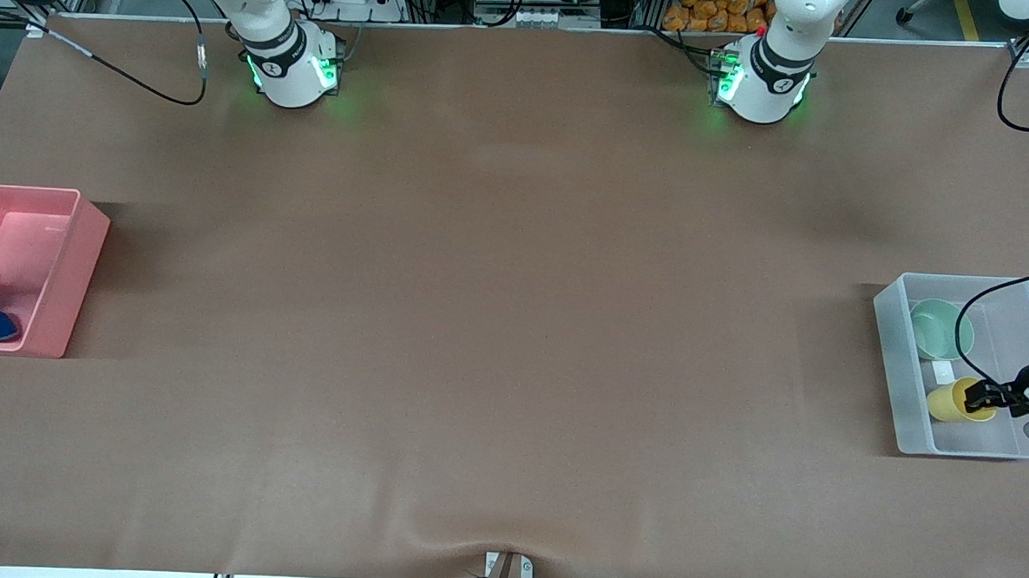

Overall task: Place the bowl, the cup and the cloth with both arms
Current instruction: 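Release the cup in the clear bin while the right gripper drops the cloth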

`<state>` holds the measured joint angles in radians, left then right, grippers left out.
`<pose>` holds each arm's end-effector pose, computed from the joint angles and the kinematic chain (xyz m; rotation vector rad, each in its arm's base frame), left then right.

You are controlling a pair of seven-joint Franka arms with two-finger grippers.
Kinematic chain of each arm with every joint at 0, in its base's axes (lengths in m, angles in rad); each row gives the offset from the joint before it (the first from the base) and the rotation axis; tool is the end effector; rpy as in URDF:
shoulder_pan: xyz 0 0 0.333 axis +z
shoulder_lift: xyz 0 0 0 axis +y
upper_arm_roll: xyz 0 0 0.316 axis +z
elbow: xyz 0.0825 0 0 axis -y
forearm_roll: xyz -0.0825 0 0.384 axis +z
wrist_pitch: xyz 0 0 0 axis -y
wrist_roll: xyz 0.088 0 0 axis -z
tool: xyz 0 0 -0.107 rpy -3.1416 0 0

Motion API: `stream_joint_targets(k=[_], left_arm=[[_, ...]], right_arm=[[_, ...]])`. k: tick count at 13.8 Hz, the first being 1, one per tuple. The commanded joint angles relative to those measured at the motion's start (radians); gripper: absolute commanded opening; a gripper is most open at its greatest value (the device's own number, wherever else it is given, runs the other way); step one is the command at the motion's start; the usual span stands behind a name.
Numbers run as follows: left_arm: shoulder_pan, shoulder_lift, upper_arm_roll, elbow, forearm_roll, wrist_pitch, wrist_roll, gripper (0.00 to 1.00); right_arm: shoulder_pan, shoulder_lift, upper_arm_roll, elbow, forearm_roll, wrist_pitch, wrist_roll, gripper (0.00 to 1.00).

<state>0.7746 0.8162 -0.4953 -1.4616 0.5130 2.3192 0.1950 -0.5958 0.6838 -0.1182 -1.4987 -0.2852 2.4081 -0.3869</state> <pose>0.6779 0.2799 0.2500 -3.0428 0.1206 -0.2091 0.5651 -0.4705 0.2912 2.7774 -0.1401 0.0589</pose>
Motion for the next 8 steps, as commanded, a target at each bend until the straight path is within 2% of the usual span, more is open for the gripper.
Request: stream_joint_targets(k=[1,3,4,7,8], left_arm=[[-0.014,-0.017,0.003,0.033,0.006,-0.082,-0.002,0.87],[-0.014,-0.029,0.001,0.037,0.006,-0.101,0.000,0.92],[-0.014,-0.034,-0.005,0.038,0.006,-0.125,-0.002,1.00],[-0.011,-0.064,-0.015,0.038,0.004,-0.171,-0.003,1.00],[-0.012,-0.078,-0.023,0.038,0.001,-0.200,-0.003,1.00]], right_arm=[[0.010,-0.013,0.011,0.011,-0.015,-0.014,0.006,1.00],[0.040,-0.064,0.015,0.011,0.001,-0.056,0.010,1.00],[0.068,-0.094,0.017,0.012,0.029,-0.102,0.010,1.00],[0.169,-0.222,0.015,0.011,0.154,-0.294,0.046,1.00],[0.212,-0.263,0.015,0.011,0.170,-0.378,0.083,1.00]])
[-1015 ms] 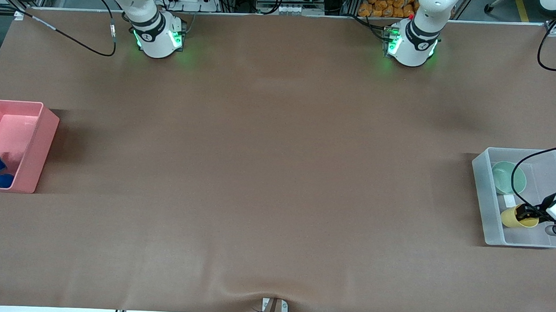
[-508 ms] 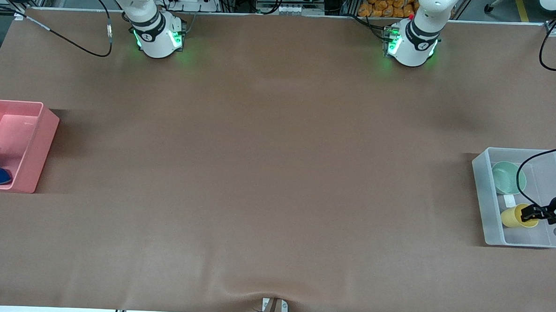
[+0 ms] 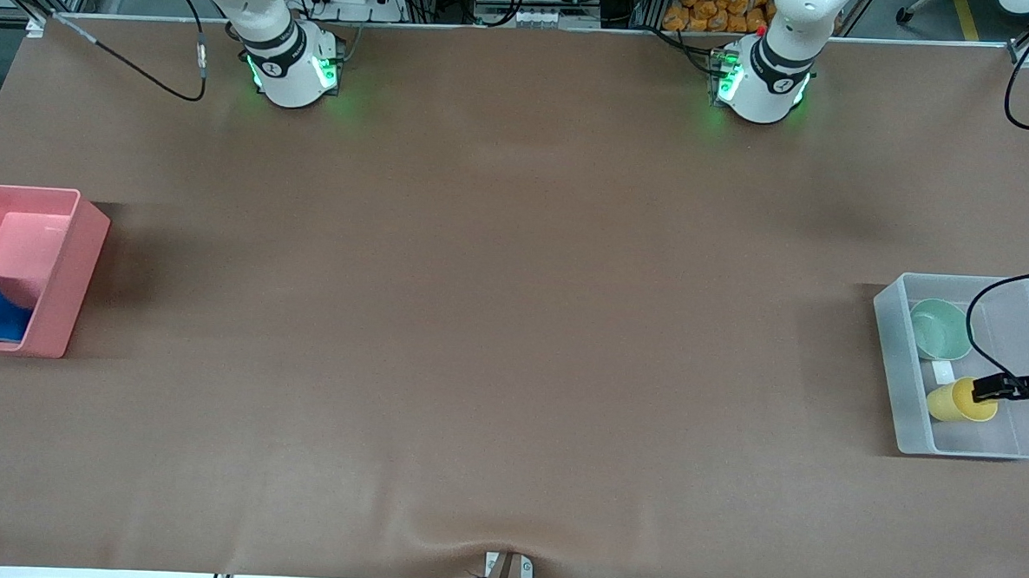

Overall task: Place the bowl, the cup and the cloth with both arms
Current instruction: 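Release the cup in the clear bin while the right gripper drops the cloth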

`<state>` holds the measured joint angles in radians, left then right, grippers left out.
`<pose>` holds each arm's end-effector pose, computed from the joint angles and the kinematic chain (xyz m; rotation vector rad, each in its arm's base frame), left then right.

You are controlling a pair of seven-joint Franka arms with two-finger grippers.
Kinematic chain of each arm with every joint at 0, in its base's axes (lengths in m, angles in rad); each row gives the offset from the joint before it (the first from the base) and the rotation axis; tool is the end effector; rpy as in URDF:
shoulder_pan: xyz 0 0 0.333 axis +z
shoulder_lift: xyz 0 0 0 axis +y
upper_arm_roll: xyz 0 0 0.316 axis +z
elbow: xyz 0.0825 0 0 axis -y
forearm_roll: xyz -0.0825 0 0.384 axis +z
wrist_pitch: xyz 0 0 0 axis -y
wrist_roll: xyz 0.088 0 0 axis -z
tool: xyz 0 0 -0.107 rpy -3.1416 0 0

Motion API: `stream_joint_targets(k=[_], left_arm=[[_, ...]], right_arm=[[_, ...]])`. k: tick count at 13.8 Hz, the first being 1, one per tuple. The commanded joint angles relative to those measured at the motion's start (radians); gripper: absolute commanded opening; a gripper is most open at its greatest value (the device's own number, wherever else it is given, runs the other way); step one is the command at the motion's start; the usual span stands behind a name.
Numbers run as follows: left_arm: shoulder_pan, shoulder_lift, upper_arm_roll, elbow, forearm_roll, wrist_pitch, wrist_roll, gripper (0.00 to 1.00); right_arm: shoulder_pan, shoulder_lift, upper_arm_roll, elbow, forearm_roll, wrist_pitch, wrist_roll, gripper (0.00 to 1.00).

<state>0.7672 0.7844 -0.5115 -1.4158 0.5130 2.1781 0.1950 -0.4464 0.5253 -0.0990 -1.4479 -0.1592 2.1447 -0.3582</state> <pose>0.6791 0.2788 0.2806 -3.0372 0.1139 -0.1020 0.6192 -0.3683 0.4024 2.8909 -0.1368 0.1059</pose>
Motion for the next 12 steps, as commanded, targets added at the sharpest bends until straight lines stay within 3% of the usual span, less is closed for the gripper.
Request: stream_joint_targets(k=[1,3,5,7,9,12], left_arm=[[-0.003,-0.065,-0.013,-0.006,-0.010,-0.084,-0.003,1.00],[-0.026,-0.129,-0.006,-0.008,-0.040,-0.124,-0.005,1.00],[-0.136,-0.193,0.054,-0.009,-0.057,-0.176,-0.066,1.00],[-0.294,-0.235,0.169,-0.017,-0.079,-0.234,-0.216,1.00],[-0.402,-0.264,0.221,-0.017,-0.172,-0.270,-0.369,1.00],[-0.541,-0.296,0.301,-0.015,-0.192,-0.320,-0.376,1.00]], right_arm=[[0.121,-0.146,-0.002,-0.040,0.044,-0.205,0.102,1.00],[0.240,-0.209,-0.002,-0.043,0.046,-0.340,0.198,1.00],[0.342,-0.276,-0.002,-0.046,0.047,-0.446,0.286,1.00],[0.362,-0.338,-0.001,-0.049,0.059,-0.515,0.291,1.00],[0.362,-0.395,-0.002,-0.051,0.150,-0.557,0.332,1.00],[0.382,-0.474,0.007,-0.057,0.159,-0.635,0.401,1.00]])
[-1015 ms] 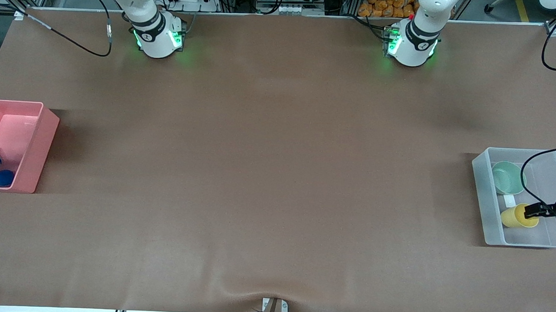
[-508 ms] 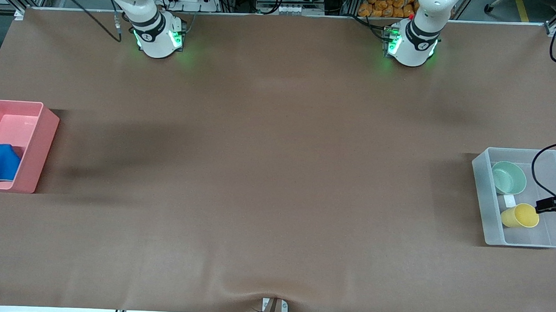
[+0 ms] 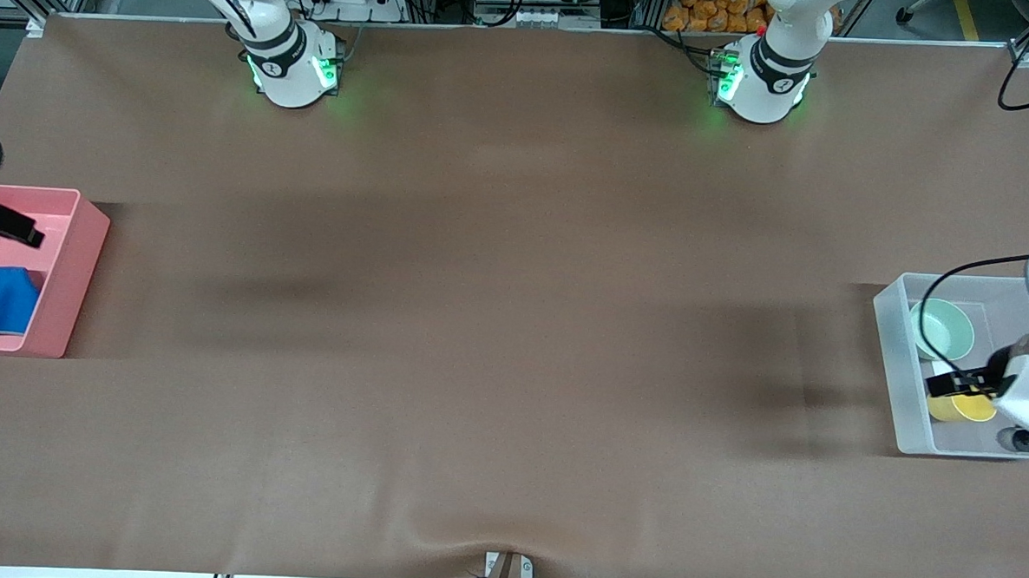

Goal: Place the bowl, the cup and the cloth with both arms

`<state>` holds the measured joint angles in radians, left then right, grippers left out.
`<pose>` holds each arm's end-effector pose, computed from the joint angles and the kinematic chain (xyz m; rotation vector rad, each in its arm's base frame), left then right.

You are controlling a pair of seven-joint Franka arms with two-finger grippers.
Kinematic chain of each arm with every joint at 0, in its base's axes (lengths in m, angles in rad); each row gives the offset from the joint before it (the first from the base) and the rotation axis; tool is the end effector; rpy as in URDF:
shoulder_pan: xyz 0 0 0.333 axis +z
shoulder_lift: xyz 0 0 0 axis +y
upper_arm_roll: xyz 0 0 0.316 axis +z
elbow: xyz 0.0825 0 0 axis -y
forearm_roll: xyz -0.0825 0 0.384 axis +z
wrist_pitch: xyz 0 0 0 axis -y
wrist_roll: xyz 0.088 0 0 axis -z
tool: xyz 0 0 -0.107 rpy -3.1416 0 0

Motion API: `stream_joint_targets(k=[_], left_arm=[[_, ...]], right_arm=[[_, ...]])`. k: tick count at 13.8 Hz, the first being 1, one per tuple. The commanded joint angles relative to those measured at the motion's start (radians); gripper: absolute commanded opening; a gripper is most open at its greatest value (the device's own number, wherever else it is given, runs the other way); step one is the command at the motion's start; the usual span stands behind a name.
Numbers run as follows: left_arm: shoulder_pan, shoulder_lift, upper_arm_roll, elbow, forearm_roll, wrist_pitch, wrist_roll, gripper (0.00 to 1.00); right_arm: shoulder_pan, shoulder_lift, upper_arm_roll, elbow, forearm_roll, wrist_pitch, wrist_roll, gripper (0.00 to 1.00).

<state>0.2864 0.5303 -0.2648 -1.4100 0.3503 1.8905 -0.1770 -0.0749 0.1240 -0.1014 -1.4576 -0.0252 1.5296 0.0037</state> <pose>0.6989 0.0745 0.4018 -2.9375 -0.1702 0.0211 0.5790 -0.1021 0.6037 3.0947 -0.2792 -0.0846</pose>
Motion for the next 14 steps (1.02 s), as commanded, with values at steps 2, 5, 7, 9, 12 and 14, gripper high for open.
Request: stream_joint_targets(k=[2,5,7,9,12,14], left_arm=[[-0.134,-0.062,0.091,-0.021,-0.082,-0.033,-0.012,1.00],[-0.338,-0.122,0.299,-0.027,-0.193,-0.073,-0.036,1.00],[-0.383,-0.173,0.372,-0.030,-0.257,-0.102,-0.015,1.00],[-0.380,-0.232,0.371,-0.032,-0.284,-0.172,0.042,1.00],[-0.385,-0.347,0.371,-0.081,-0.315,-0.235,0.060,1.00],[-0.380,-0.476,0.351,-0.200,-0.315,-0.241,0.117,1.00]], right_arm=[[0.032,-0.108,0.014,-0.053,0.033,-0.032,0.039,1.00],[0.078,-0.142,0.020,-0.056,0.039,-0.071,0.145,1.00],[0.075,-0.149,0.043,-0.058,0.039,-0.071,0.154,1.00],[0.073,-0.149,0.042,-0.058,0.041,-0.068,0.142,1.00],[0.066,-0.147,0.037,-0.055,0.041,-0.059,0.099,1.00],[0.047,-0.144,0.034,-0.055,0.041,-0.039,0.059,1.00]])
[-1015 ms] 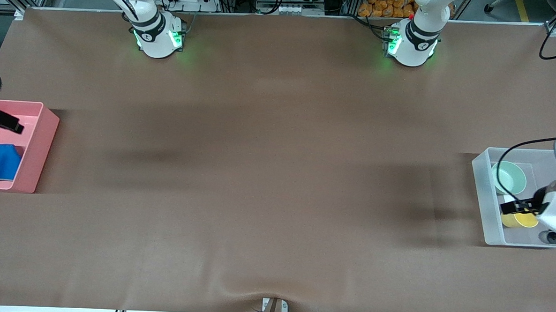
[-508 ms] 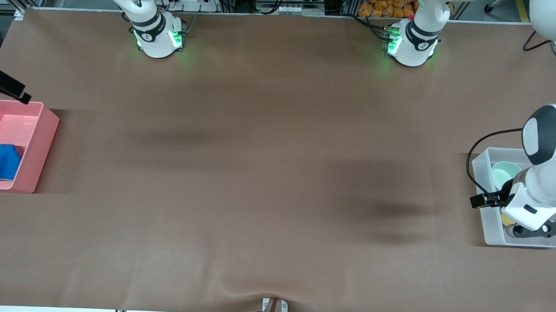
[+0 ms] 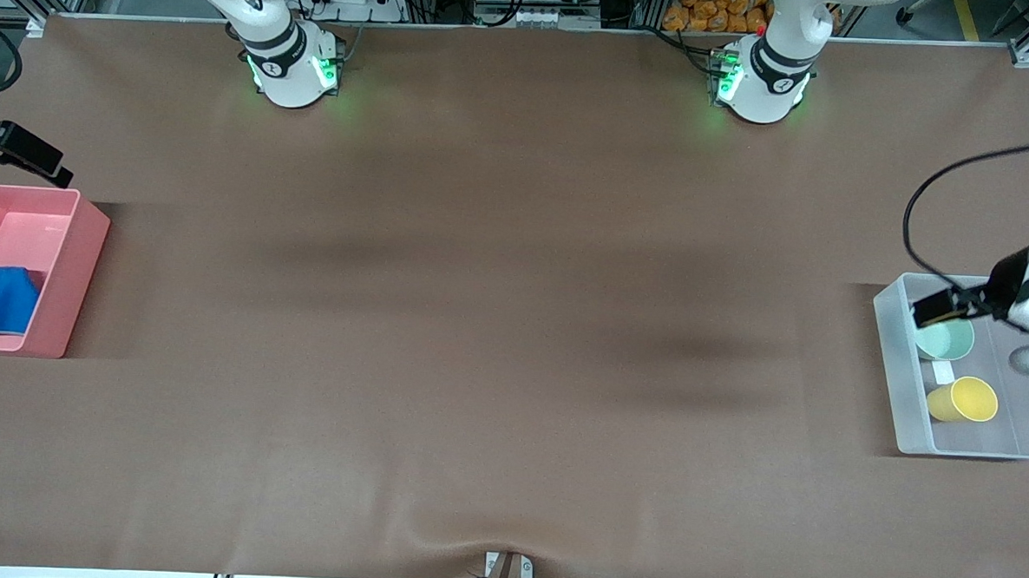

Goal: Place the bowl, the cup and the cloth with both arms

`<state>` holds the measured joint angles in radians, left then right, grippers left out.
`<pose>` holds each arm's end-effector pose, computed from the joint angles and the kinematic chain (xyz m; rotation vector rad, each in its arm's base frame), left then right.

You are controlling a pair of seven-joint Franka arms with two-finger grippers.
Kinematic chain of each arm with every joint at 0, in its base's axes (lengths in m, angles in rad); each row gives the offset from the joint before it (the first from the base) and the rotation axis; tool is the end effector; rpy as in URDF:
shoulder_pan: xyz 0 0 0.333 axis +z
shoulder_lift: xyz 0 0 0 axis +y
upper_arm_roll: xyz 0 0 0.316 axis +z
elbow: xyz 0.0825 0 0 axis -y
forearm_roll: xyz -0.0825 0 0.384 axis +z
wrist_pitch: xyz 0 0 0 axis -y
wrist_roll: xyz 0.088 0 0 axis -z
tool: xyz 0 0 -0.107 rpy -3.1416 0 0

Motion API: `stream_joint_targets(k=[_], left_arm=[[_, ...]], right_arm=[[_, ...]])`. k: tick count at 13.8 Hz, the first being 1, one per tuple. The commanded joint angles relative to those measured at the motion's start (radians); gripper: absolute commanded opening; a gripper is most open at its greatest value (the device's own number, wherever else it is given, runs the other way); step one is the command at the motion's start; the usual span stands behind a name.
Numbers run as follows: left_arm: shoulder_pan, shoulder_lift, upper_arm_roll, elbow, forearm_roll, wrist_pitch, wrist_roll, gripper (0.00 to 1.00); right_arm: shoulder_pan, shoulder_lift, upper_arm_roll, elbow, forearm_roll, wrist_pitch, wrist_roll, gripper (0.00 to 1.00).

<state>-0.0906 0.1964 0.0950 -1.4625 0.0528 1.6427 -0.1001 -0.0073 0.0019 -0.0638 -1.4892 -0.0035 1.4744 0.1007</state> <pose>0.6184 0.0026 0.5675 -3.0660 -0.1513 0.0183 0.5441 -0.0391 0.6532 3.1260 -0.2697 -0.0261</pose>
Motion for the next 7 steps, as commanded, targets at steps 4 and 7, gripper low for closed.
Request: stream_joint_targets(k=[4,7], left_arm=[[-0.005,-0.281,-0.061,-0.268,-0.019,0.002,0.030,1.00],[-0.005,-0.275,-0.074,-0.262,-0.014,0.012,0.027,1.00]], right_arm=[[-0.014,-0.020,0.001,-0.025,0.019,-0.017,-0.036,1.00],[-0.010,-0.022,0.004,-0.025,0.019,-0.028,-0.023,1.00]])
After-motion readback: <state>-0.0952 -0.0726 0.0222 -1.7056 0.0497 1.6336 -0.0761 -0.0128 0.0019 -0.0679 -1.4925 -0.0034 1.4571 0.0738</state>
